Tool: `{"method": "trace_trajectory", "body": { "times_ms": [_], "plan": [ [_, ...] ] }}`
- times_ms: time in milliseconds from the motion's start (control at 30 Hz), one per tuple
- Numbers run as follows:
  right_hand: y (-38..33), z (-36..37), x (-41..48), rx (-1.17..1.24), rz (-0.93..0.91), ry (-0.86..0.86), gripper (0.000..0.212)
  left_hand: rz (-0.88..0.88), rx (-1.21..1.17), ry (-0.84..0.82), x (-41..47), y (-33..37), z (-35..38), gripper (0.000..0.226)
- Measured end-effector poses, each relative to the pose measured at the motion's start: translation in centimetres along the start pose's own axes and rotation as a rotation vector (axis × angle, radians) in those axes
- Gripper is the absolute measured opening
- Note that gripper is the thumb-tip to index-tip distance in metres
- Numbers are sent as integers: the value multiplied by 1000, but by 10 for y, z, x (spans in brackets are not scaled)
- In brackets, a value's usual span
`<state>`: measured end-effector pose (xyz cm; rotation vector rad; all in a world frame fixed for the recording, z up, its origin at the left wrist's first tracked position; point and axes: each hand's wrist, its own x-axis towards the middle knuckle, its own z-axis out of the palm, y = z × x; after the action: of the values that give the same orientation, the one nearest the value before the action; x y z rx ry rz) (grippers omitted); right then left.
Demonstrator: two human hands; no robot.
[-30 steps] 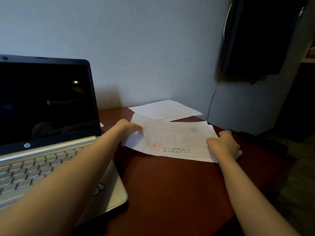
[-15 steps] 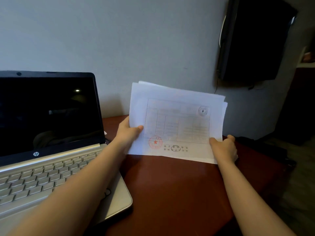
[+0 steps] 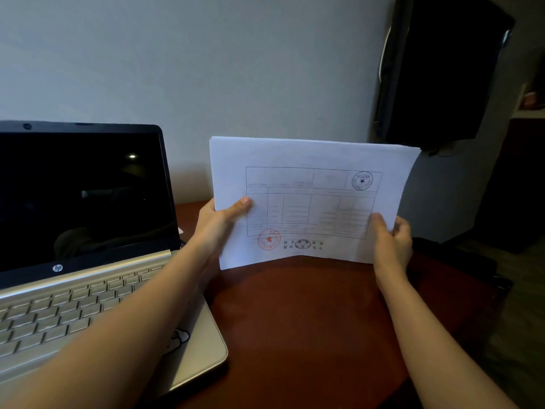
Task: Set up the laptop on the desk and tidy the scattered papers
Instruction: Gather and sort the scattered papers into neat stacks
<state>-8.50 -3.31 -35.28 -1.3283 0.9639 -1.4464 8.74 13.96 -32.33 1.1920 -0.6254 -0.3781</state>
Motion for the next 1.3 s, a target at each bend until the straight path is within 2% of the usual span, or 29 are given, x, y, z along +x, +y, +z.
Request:
{"method": "trace_trajectory", "body": {
  "times_ms": [133,200,300,400,500,600,733,933,1067,1300],
  "plan": [
    [1,2,0,-2,-48,1,33,2,-25,20,0,-2,0,11],
    [1,2,1,-18,-58,-13,31,-8,-4,27,1,-4,-1,19],
    [3,3,0,-85,-83,-63,14,-49,54,-4,0,-8,0,22],
    [2,2,-6,-94,-140,-67,31,-40,122,18,-2,-9,0,19],
    [-2,0,-14,-88,-153,-73,15,-21,138,107,0,-4,-2,17],
    [-7,1,-22,-46,-133,-129,9,-16,155,140,-2,7,-4,16],
    [-14,-1,-36,-3,-52,-155,19,15,235,164,-12,15,-11,14],
    [-22,-12,-50,84,242,-283,26,45,438,110,-33,30,-40,16],
    [-32,-14,-65,130,364,-316,29,39,538,155,-45,44,-58,30],
    [-55,-5,-94,175,402,-344,30,11,264,210,-74,67,-90,52]
  ]
}}
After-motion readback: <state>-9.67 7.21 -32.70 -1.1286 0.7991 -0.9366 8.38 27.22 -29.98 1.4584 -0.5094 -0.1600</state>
